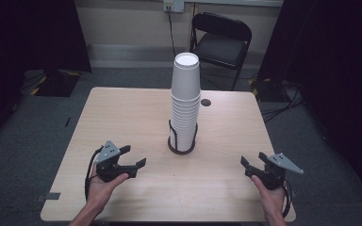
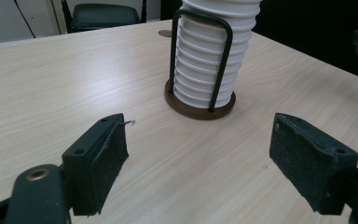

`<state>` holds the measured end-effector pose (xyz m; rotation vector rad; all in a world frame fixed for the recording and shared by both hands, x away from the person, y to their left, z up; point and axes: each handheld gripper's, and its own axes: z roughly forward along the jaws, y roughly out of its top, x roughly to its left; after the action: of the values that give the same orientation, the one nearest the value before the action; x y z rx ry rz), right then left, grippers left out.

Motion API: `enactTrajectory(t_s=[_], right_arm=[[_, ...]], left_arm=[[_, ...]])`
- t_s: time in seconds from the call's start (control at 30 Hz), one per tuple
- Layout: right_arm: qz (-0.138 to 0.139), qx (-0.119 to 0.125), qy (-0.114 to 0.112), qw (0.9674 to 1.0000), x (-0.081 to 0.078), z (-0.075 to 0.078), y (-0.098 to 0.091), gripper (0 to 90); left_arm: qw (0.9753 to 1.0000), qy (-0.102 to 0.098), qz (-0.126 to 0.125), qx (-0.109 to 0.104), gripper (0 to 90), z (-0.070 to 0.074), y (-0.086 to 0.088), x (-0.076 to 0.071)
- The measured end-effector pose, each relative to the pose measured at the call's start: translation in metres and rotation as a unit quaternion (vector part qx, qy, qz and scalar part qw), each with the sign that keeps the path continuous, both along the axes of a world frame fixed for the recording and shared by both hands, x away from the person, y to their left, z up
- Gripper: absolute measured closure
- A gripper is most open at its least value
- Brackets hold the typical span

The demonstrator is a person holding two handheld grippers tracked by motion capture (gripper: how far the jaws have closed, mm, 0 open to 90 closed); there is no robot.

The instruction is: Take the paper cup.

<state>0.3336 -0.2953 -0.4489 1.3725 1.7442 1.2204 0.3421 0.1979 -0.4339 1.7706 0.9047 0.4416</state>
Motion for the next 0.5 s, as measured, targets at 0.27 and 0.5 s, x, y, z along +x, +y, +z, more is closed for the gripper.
enactTrajectory(t_s=[0.27, 0.5], right_arm=[[0.016, 0.003, -0.003, 0.9999, -0.0019, 0.0028, 0.0015, 22.7], [0.033, 0.012, -0.008, 0.9994, -0.0036, 0.0099, 0.0059, 22.5]], left_arm=[[0.9998, 0.011, -0.010, -0.013, 17.2, -0.0032, 0.0009, 0.0028], [0.9998, 0.012, -0.007, -0.014, 18.0, -0.0037, 0.0015, 0.0026]])
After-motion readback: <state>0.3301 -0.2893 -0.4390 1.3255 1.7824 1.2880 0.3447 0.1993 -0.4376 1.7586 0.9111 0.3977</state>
